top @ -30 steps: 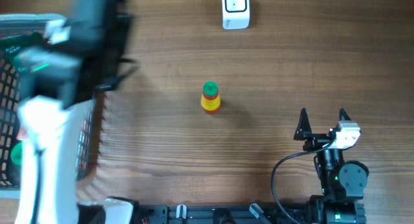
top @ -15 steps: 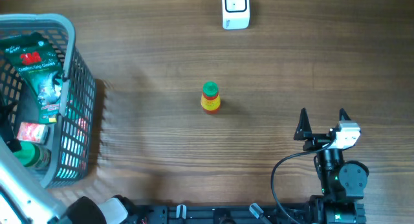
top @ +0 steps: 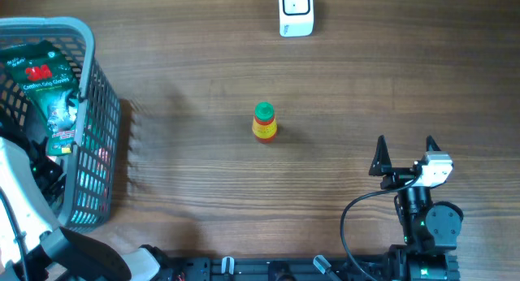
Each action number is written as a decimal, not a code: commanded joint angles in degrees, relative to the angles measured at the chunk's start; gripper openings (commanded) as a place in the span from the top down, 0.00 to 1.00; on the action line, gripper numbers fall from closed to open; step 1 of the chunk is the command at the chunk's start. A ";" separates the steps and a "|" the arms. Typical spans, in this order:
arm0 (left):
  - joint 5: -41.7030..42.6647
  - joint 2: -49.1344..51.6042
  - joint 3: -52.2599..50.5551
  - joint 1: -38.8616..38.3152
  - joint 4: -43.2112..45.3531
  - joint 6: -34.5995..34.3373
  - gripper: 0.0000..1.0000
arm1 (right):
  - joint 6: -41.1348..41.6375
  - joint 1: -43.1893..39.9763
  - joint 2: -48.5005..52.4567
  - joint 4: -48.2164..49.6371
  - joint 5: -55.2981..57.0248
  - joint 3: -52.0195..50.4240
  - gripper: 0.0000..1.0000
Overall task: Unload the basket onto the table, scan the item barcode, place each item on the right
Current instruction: 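Reach the left gripper into the basket and grasp the green-lidded jar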
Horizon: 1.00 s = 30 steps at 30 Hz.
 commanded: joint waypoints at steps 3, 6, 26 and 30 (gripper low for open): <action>-0.57 1.92 -2.89 0.70 6.40 -3.45 0.00 | -0.52 0.24 0.00 0.15 0.33 -0.07 0.00; -0.35 4.31 -2.89 1.99 7.52 -3.26 0.00 | -0.55 0.24 0.00 0.15 0.33 -0.07 0.00; -0.55 14.73 -2.89 9.09 10.16 1.51 0.00 | -0.55 0.24 0.00 0.15 0.35 -0.07 0.00; -0.07 15.47 -2.89 9.09 10.86 3.04 0.24 | -0.52 0.24 0.00 0.15 0.33 -0.07 0.00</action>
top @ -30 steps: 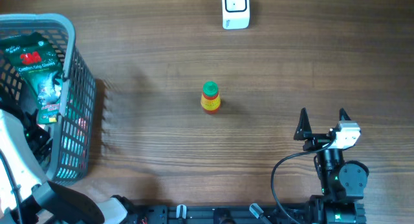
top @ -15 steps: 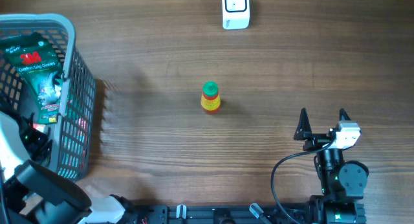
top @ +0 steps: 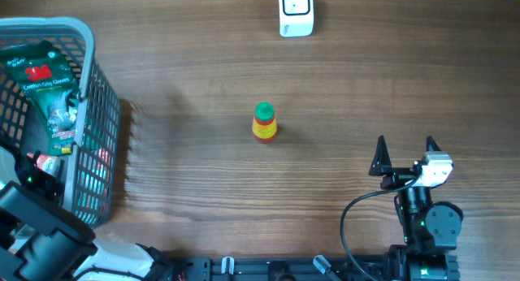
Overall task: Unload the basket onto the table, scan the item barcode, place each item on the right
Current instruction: 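Reach the left gripper into the basket and grasp the green-lidded jar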
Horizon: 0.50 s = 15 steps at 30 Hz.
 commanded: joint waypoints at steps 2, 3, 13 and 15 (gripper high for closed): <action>0.17 0.68 -0.48 0.59 0.04 2.93 0.36 | -0.52 0.24 0.00 0.15 0.33 -0.07 0.00; 0.52 0.68 -0.48 0.59 0.07 3.87 0.40 | -0.52 0.24 0.00 0.15 0.35 -0.07 0.00; 8.79 -5.92 9.22 0.59 -1.68 16.87 0.54 | -0.52 0.24 0.00 0.15 0.33 -0.07 0.00; 12.28 -8.70 14.23 0.59 -3.30 20.20 0.53 | -0.55 0.24 0.00 0.15 0.35 -0.07 0.00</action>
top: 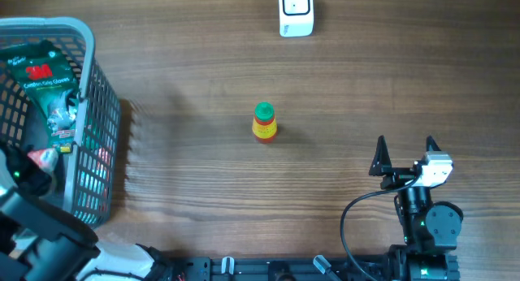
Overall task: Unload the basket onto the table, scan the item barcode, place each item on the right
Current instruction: 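Reach the left gripper into the basket and grasp the green-lidded jar, then place the green-lidded jar left of the sriracha bottle with the left gripper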
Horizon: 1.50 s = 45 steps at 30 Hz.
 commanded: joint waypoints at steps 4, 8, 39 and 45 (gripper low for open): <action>17.20 -10.95 15.43 0.35 -2.36 13.60 0.53 | -0.52 0.24 0.00 0.15 0.35 -0.07 0.00; 28.04 -15.74 20.13 -0.11 -2.34 16.33 0.51 | -0.52 0.24 0.00 0.15 0.35 -0.07 0.00; 0.48 -2.86 21.31 -68.83 -18.38 22.21 0.48 | -0.52 0.24 0.00 0.15 0.35 -0.07 0.00; 0.57 12.61 21.29 -68.83 -18.16 12.46 0.51 | -0.55 0.24 0.00 0.15 0.33 -0.07 0.00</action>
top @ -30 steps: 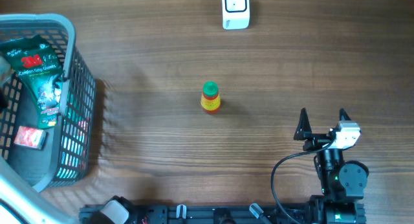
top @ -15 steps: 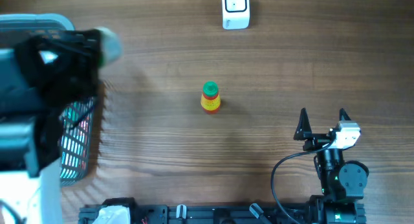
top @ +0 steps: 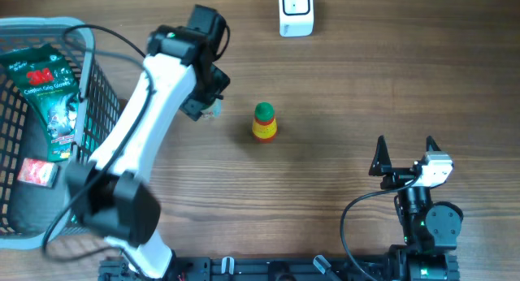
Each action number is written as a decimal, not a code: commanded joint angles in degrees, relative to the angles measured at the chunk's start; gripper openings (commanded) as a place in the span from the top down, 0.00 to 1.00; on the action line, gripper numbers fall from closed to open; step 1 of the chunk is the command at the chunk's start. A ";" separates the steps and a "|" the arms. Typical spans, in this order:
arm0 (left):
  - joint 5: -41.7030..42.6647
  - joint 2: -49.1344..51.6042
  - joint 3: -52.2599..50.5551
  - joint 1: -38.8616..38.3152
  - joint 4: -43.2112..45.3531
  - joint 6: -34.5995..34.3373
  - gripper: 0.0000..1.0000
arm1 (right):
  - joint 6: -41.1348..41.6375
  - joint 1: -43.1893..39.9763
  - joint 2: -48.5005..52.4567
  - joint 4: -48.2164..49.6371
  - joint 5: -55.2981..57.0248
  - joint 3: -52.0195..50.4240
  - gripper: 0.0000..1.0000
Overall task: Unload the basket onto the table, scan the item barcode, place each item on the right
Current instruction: 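Place the green-lidded jar left of the sriracha bottle with the left gripper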
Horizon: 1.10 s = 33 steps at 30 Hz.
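My left gripper [top: 210,109] hangs over the middle of the table, left of a small yellow, red and green bottle [top: 264,123]. Its fingers are shut on a small pale item [top: 214,112], most of it hidden under the gripper body. The white barcode scanner [top: 295,11] stands at the far edge, up and to the right of that gripper. At the near right, my right gripper [top: 404,155] rests open with nothing in it.
A grey mesh basket [top: 97,94] stands at the left edge. Inside lie a green 3M packet [top: 45,78] and a red packet [top: 36,174]. The left arm [top: 138,135] stretches across the table from the near left.
My left arm was low inside the basket. It now reaches out over the table, with the gripper beside the bottle and a small pale item in it. The right arm has not moved.
My left arm was down in the basket at the near left in all three earlier moments, shifting slightly among the packets. It has now left the basket and holds a small item over the table centre. The bottle, scanner and right gripper stayed put.
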 commanded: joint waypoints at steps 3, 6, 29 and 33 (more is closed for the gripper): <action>-1.90 9.49 0.35 -0.68 0.63 -16.87 0.51 | -0.55 0.24 0.00 0.15 0.33 -0.07 0.00; -1.92 11.67 0.33 -2.40 1.77 -27.58 0.51 | -0.52 0.24 0.00 0.15 0.33 -0.07 0.00; -11.15 12.41 -7.76 -10.51 8.28 -57.13 0.00 | -0.50 0.24 0.00 0.15 0.35 -0.07 0.00; -11.34 8.83 -7.08 -10.05 7.30 -55.54 0.00 | -0.50 0.24 0.00 0.15 0.33 -0.07 0.00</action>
